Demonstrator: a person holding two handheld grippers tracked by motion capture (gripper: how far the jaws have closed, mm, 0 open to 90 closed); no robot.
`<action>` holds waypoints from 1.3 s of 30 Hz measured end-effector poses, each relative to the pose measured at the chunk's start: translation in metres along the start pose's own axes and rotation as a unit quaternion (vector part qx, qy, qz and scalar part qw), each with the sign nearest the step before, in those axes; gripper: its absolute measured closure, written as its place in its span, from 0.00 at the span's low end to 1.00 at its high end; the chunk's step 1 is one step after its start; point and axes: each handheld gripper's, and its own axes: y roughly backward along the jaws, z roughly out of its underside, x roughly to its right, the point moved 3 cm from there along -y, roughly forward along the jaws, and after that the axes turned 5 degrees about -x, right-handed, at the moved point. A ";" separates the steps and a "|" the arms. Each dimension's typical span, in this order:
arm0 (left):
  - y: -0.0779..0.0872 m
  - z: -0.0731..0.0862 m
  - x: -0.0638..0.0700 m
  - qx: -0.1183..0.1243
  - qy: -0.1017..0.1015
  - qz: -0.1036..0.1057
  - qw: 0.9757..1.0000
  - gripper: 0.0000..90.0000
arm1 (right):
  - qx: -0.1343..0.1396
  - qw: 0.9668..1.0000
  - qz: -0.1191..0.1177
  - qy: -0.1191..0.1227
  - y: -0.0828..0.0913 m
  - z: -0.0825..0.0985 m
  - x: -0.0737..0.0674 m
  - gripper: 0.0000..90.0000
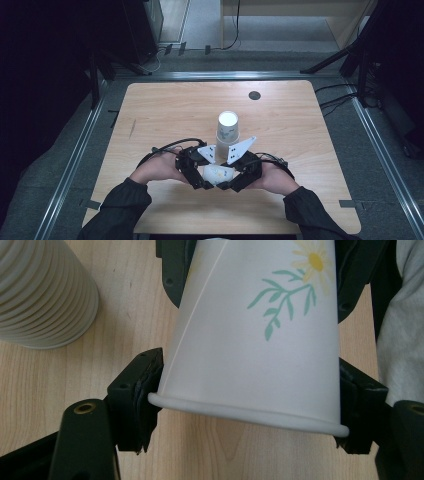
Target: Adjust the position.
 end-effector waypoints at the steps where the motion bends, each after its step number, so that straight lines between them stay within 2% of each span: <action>1: 0.001 0.001 0.000 0.009 0.001 0.001 1.000 0.28 | 0.002 1.000 -0.001 -0.001 0.001 0.000 0.000 0.38; 6: 0.003 0.002 -0.002 0.028 0.016 0.013 0.999 0.18 | 0.011 1.000 0.004 0.003 0.006 0.000 0.000 0.38; 10: 0.008 0.005 -0.006 0.057 0.035 0.006 0.998 0.14 | 0.027 1.000 0.005 -0.004 0.014 0.001 0.002 0.38; 11: 0.008 0.005 -0.006 0.057 0.035 0.006 0.998 0.13 | 0.027 1.000 0.005 -0.004 0.014 0.001 0.002 0.38; 12: 0.012 0.006 -0.007 0.071 0.039 0.004 0.997 0.13 | 0.036 0.999 0.010 -0.005 0.019 0.001 0.004 0.38; 14: 0.013 0.007 -0.007 0.077 0.039 0.000 0.996 0.12 | 0.042 0.999 0.009 -0.007 0.021 0.002 0.004 0.38; 15: 0.017 0.009 -0.008 0.097 0.047 0.001 0.994 0.12 | 0.048 0.999 0.013 -0.008 0.025 0.003 0.005 0.38; 18: 0.019 0.010 -0.009 0.106 0.053 0.003 0.993 0.12 | 0.054 0.998 0.015 -0.010 0.028 0.003 0.005 0.38; 19: 0.021 0.012 -0.009 0.120 0.060 0.003 0.991 0.12 | 0.062 0.998 0.013 -0.012 0.031 0.004 0.005 0.38; 20: 0.021 0.012 -0.009 0.120 0.060 0.003 0.991 0.12 | 0.062 0.998 0.013 -0.012 0.031 0.004 0.005 0.38; 22: 0.022 0.013 -0.010 0.145 0.070 0.004 0.987 0.12 | 0.070 0.997 0.014 -0.014 0.034 0.004 0.006 0.38; 23: 0.022 0.013 -0.010 0.145 0.070 0.004 0.987 0.12 | 0.070 0.997 0.014 -0.014 0.034 0.004 0.006 0.38; 24: 0.023 0.014 -0.009 0.169 0.075 0.014 0.983 0.13 | 0.074 0.997 0.010 -0.016 0.036 0.004 0.005 0.38; 25: 0.023 0.013 -0.010 0.181 0.079 0.021 0.980 0.13 | 0.076 0.997 0.011 -0.015 0.036 0.004 0.006 0.38; 27: 0.023 0.013 -0.010 0.194 0.084 0.026 0.977 0.14 | 0.081 0.997 0.008 -0.015 0.036 0.004 0.005 0.38; 30: 0.022 0.012 -0.010 0.196 0.083 0.028 0.977 0.14 | 0.082 0.996 0.006 -0.016 0.036 0.004 0.005 0.38; 33: 0.021 0.008 -0.006 0.206 0.077 0.036 0.975 0.14 | 0.082 0.996 -0.001 -0.015 0.035 0.003 0.005 0.38; 36: 0.021 0.007 -0.005 0.210 0.073 0.043 0.974 0.16 | 0.083 0.996 -0.007 -0.017 0.034 0.002 0.004 0.38; 37: 0.021 0.007 -0.005 0.210 0.068 0.041 0.974 0.16 | 0.085 0.996 -0.008 -0.015 0.033 0.002 0.004 0.38; 38: 0.022 0.008 -0.004 0.211 0.063 0.042 0.975 0.23 | 0.084 0.996 -0.010 -0.013 0.032 0.001 0.003 0.38; 39: 0.023 0.008 -0.004 0.211 0.061 0.044 0.974 0.24 | 0.082 0.996 -0.013 -0.013 0.031 0.002 0.003 0.38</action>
